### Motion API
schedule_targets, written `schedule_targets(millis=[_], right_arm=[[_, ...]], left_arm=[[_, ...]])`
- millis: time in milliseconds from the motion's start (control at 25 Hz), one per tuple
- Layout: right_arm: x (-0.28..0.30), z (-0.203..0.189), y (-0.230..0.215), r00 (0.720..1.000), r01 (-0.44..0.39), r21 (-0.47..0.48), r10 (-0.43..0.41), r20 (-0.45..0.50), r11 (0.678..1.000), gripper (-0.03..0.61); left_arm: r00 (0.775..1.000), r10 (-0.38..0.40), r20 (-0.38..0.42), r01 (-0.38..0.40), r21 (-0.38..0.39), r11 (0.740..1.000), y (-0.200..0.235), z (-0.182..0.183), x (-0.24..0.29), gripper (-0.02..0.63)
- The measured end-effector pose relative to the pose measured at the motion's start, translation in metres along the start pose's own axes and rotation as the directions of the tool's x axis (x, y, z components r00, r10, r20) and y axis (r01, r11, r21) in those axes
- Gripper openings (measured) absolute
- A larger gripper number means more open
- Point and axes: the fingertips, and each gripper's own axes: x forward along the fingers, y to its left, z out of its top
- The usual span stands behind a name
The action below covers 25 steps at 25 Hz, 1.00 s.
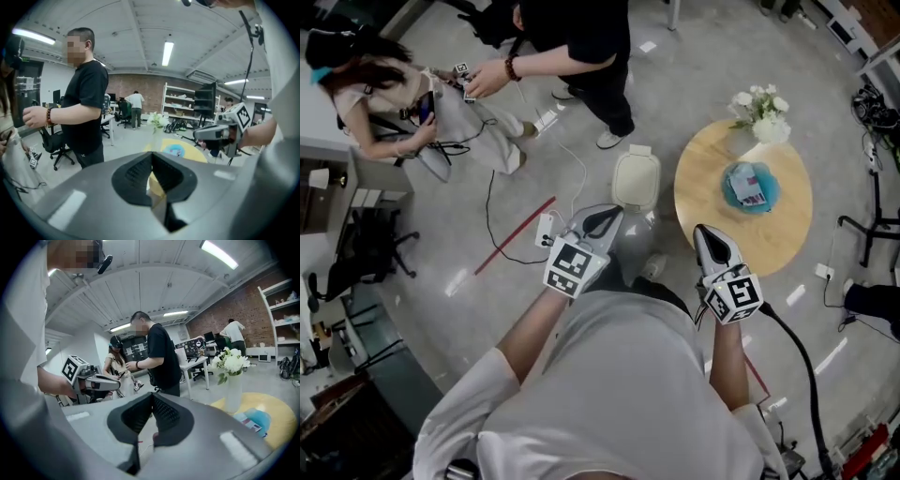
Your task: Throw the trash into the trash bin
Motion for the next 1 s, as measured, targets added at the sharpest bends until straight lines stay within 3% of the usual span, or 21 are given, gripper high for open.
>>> schedule_targets(millis=[400,640,840,1000], right_arm=[[0.04,-0.031,0.015,0.999,0.001,0.033,0.0,-0.054,0.999,0.001],[0.054,-0.055,0.008,0.996,0.03,0.059,-0.025,-0.086,0.998,0.001],[0.058,-0.077,0.005,0.991,0.027,0.065,-0.019,-0.13,0.998,0.001],[0.065,-0.087,0.0,0.99,0.075,0.071,-0.065,-0.125,0.995,0.002]], left_arm=[[0.999,-0.014,-0.048,0.013,-0.028,1.0,0.043,-0.03,0.011,0.003],[0.994,-0.027,-0.102,0.023,-0.039,0.999,0.06,-0.065,0.034,0.003],[0.99,-0.044,-0.136,0.034,-0.07,0.997,0.059,-0.092,0.05,0.003],[0.985,-0.053,-0.164,0.036,-0.102,0.994,0.063,-0.114,0.059,0.003]])
